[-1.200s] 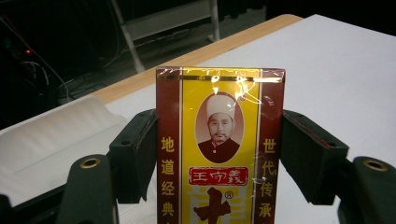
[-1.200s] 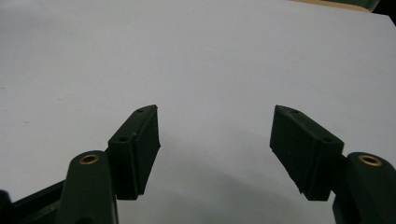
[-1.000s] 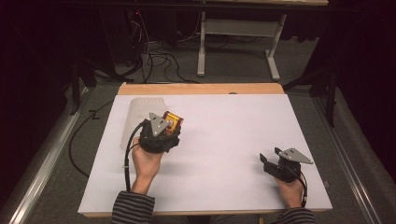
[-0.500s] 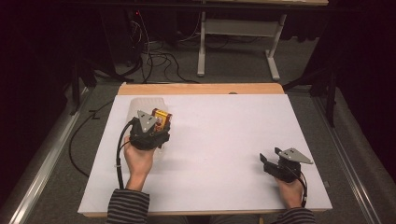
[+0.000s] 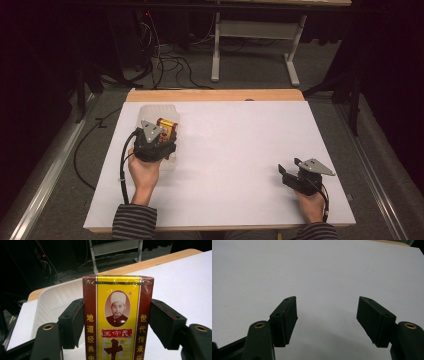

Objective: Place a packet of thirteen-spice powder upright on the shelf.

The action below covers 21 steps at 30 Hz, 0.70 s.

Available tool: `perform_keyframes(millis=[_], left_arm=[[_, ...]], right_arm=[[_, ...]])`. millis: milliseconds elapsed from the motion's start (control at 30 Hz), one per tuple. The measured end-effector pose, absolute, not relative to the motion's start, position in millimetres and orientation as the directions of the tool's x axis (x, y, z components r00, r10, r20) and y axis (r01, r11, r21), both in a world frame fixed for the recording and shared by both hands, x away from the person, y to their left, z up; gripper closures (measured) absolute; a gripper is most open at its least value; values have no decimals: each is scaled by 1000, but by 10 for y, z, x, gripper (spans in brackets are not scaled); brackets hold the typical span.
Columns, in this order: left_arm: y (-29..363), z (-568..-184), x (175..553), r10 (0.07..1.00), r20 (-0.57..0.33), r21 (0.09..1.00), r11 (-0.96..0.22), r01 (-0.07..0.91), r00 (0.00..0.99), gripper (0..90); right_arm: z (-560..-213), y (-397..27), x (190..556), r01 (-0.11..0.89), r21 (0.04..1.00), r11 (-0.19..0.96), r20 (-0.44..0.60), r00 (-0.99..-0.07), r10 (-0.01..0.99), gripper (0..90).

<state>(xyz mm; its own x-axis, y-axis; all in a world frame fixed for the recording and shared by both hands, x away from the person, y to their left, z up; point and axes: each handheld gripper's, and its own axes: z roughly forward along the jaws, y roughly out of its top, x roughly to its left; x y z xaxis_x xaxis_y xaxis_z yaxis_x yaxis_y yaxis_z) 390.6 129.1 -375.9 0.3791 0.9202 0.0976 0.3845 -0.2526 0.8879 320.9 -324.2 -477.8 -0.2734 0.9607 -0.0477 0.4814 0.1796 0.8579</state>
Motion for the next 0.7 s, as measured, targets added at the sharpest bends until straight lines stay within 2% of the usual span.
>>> perform_keyframes(millis=[700], left_arm=[[1461, -3914, 3875, 932, 86, 874, -240, 422, 351, 322]], right_arm=[[-4779, -3232, 3213, 489, 853, 181, -47, -274, 961, 335]])
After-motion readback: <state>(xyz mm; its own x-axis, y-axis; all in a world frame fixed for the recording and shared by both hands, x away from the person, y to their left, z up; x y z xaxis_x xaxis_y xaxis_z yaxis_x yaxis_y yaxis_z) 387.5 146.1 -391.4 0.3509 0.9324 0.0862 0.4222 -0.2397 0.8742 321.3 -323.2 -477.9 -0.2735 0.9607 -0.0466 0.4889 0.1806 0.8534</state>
